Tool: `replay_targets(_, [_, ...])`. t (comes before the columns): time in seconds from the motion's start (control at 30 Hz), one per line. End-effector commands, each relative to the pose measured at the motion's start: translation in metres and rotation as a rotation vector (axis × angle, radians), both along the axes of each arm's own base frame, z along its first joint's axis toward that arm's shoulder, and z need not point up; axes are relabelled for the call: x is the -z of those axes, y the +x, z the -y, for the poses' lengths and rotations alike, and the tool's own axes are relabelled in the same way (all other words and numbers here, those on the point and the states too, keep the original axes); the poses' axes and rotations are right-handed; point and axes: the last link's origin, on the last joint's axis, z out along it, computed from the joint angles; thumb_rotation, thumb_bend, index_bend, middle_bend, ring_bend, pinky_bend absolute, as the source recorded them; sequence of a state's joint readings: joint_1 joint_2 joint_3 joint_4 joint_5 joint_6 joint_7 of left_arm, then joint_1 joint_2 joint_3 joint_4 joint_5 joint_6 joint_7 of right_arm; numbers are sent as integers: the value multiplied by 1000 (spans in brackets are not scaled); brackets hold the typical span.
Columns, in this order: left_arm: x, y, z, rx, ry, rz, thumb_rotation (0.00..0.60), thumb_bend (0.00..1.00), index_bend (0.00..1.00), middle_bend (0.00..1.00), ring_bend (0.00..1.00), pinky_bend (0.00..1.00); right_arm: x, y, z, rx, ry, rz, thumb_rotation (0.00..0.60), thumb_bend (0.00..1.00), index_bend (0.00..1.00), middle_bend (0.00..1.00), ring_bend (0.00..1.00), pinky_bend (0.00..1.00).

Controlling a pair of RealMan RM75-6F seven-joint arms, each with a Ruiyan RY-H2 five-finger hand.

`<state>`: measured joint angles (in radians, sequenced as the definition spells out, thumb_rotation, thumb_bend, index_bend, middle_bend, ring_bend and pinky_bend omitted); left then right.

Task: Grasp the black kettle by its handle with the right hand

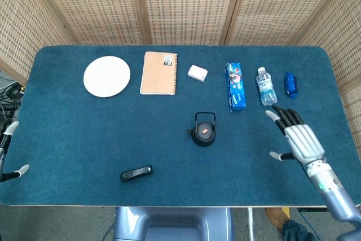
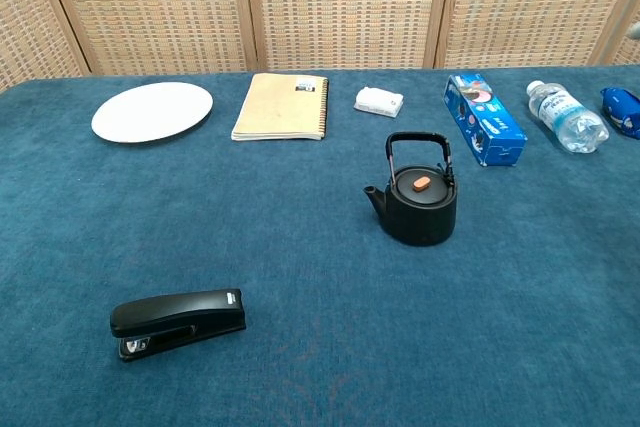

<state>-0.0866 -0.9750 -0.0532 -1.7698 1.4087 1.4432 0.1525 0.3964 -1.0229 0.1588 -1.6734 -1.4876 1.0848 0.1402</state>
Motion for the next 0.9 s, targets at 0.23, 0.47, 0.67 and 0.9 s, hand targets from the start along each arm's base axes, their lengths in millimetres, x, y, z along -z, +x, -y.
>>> replay_targets(0.23, [0,-6,-8,-32,1,5,600,0,0,0,0,0,27,78,88,54,238,168,600,1000,0,0,0,0])
replay_targets(0.47, [-2,-12,-10,-52,3,12,600,0,0,0,0,0,57,92,124,138,286,141,600,1000,54,34,0,0])
replay_targets(0.67, [-3,-16,-14,-67,3,15,600,0,0,0,0,0,82,101,136,176,300,114,600,1000,143,125,27,0])
replay_targets(0.9, [-3,-21,-19,-89,-1,16,600,0,0,0,0,0,114,111,139,158,334,-9,600,1000,220,212,93,0])
